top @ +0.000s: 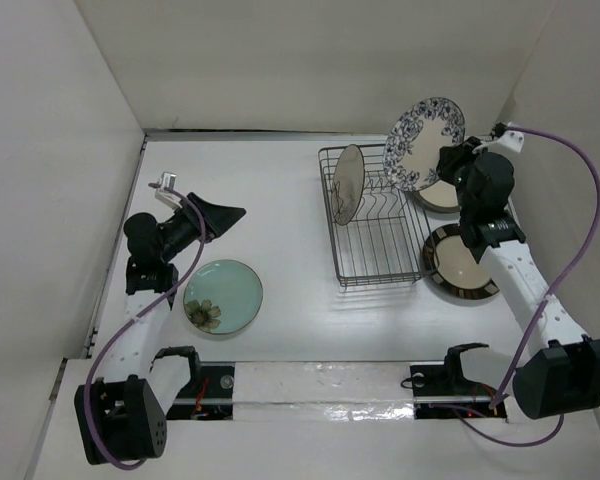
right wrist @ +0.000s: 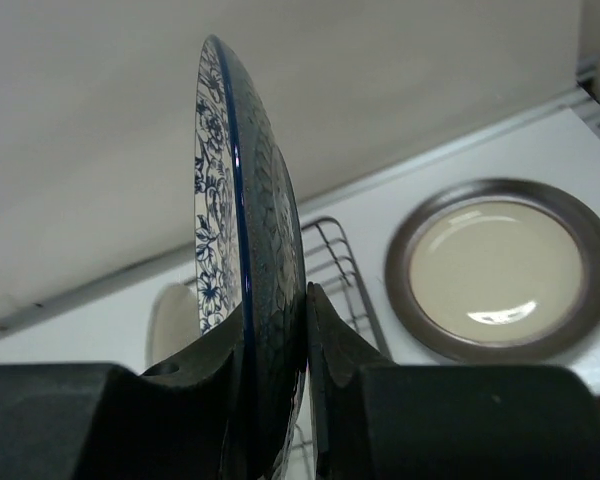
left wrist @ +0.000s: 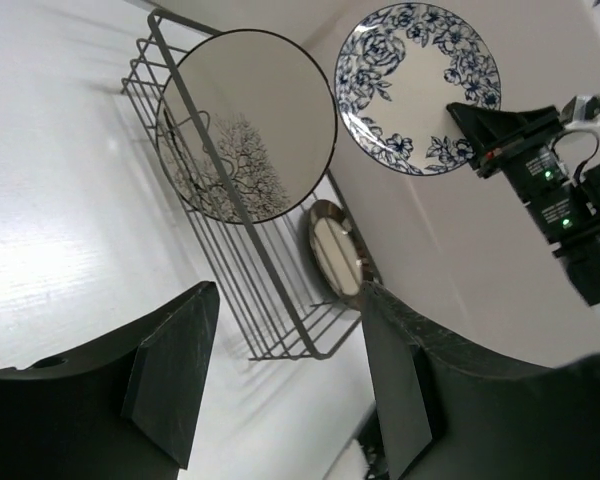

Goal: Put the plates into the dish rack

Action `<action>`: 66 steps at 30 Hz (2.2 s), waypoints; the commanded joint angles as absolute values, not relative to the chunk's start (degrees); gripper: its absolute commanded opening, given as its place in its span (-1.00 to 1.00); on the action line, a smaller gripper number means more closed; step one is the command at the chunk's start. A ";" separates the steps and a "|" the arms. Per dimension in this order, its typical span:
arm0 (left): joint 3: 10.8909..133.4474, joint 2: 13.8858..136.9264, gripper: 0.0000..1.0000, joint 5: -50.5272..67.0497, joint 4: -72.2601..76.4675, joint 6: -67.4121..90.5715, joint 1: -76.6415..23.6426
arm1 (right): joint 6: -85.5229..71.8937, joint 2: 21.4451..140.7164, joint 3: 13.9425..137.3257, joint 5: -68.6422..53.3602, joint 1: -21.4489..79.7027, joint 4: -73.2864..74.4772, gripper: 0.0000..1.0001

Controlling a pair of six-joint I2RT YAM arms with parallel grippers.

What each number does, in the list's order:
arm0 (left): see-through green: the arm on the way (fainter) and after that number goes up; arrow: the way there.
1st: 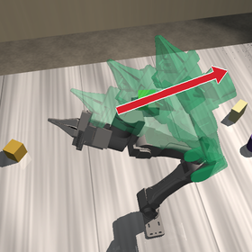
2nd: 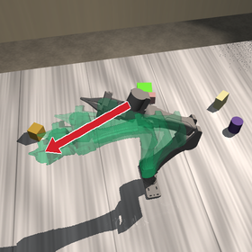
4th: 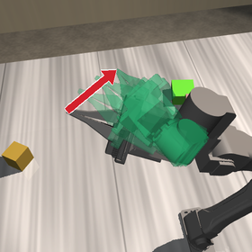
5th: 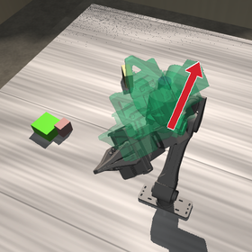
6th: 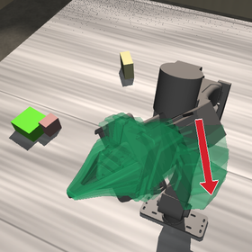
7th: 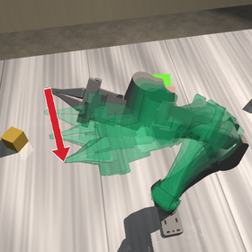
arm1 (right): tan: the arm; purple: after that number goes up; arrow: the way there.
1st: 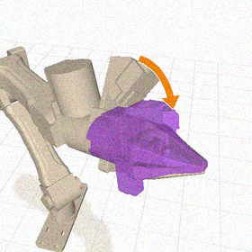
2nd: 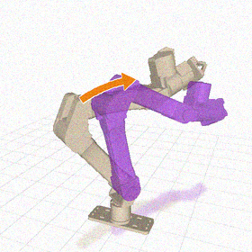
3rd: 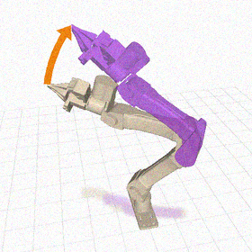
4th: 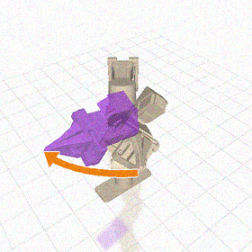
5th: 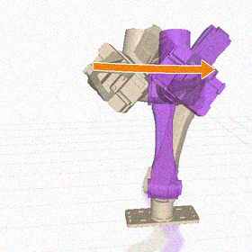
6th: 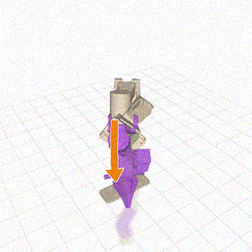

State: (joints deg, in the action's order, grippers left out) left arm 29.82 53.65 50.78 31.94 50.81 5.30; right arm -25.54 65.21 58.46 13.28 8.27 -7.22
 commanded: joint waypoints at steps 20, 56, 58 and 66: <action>42.72 43.33 0.03 12.83 -4.66 18.72 -7.73 | -8.79 85.15 81.91 29.45 23.64 2.01 -1.00; 44.56 47.47 -0.02 0.44 -9.23 14.24 -19.07 | -10.28 95.28 82.27 37.88 31.46 5.63 -0.25; 44.21 47.02 -0.02 0.53 -9.05 14.24 -19.07 | -10.46 94.49 82.00 37.44 30.94 5.36 -0.12; 42.19 38.86 -0.12 0.44 -4.31 14.59 -19.07 | -9.49 85.54 80.16 36.83 30.41 5.01 0.13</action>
State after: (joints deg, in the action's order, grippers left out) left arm 42.98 42.70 0.23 -9.63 15.03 -18.92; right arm -9.43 90.91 80.55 36.21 30.79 8.99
